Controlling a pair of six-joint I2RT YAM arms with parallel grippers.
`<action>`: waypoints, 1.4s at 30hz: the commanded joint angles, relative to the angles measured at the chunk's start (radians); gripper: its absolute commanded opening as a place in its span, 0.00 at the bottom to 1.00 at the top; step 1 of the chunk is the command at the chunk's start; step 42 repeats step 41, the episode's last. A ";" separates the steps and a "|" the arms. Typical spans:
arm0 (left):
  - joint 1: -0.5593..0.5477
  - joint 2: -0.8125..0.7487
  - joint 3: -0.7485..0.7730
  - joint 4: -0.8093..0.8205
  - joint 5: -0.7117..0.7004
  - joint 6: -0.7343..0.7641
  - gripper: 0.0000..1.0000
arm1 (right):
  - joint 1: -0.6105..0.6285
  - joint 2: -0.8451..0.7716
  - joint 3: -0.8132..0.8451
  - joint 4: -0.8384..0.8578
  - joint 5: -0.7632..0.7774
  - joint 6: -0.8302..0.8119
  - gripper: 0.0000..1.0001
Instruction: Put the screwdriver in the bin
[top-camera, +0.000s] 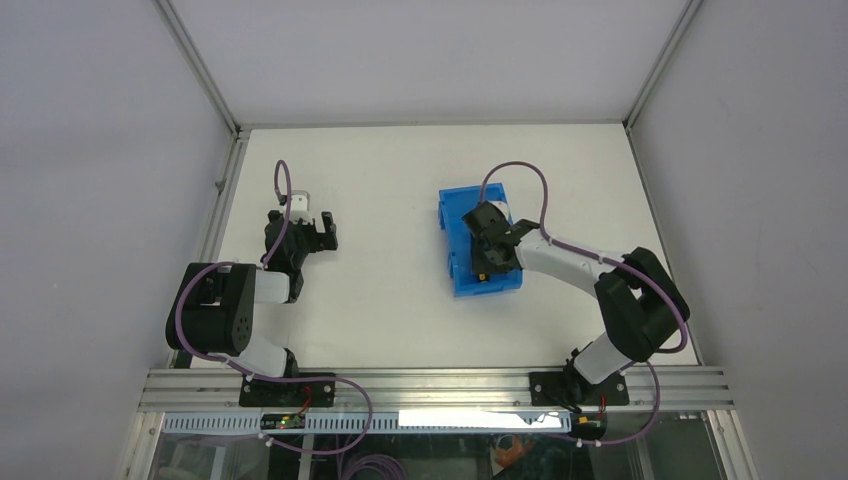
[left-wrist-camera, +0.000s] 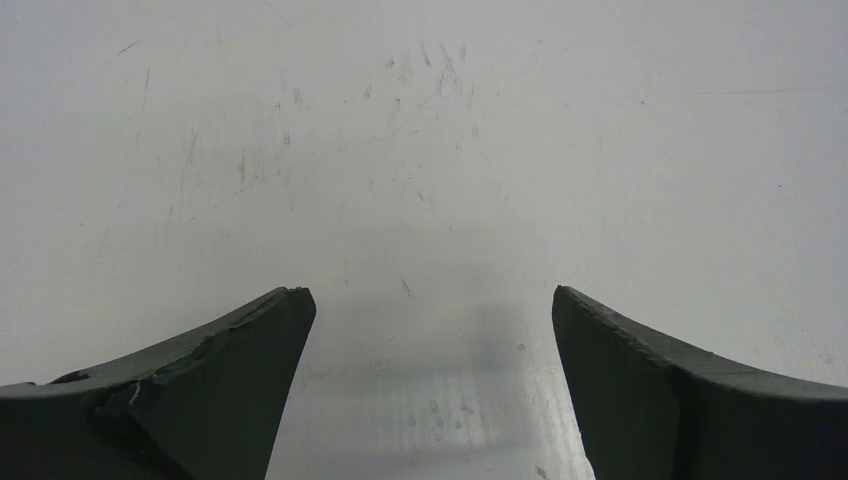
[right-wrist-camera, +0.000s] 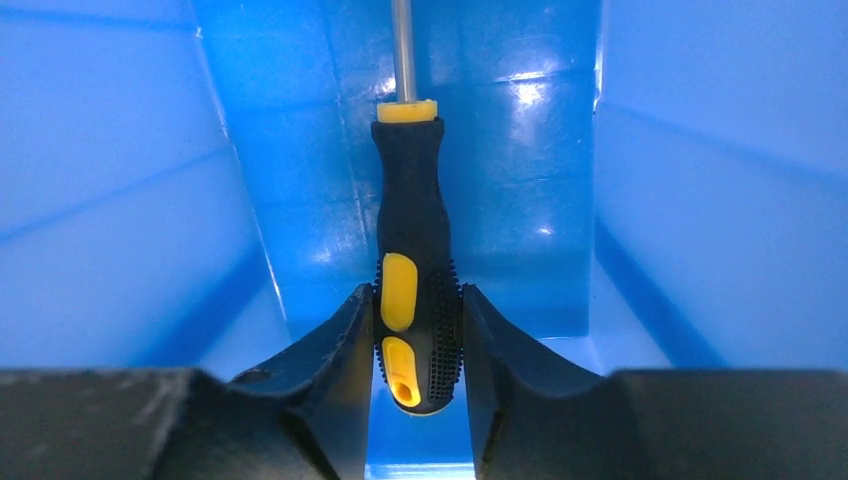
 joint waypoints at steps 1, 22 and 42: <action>0.003 -0.029 0.019 0.026 0.020 -0.017 0.99 | 0.019 -0.035 0.027 0.031 0.040 0.042 0.44; 0.004 -0.029 0.020 0.027 0.020 -0.017 0.99 | -0.196 -0.280 0.238 -0.220 0.210 -0.171 0.99; 0.003 -0.030 0.019 0.027 0.020 -0.017 0.99 | -0.570 -0.377 0.110 -0.143 0.106 -0.227 0.99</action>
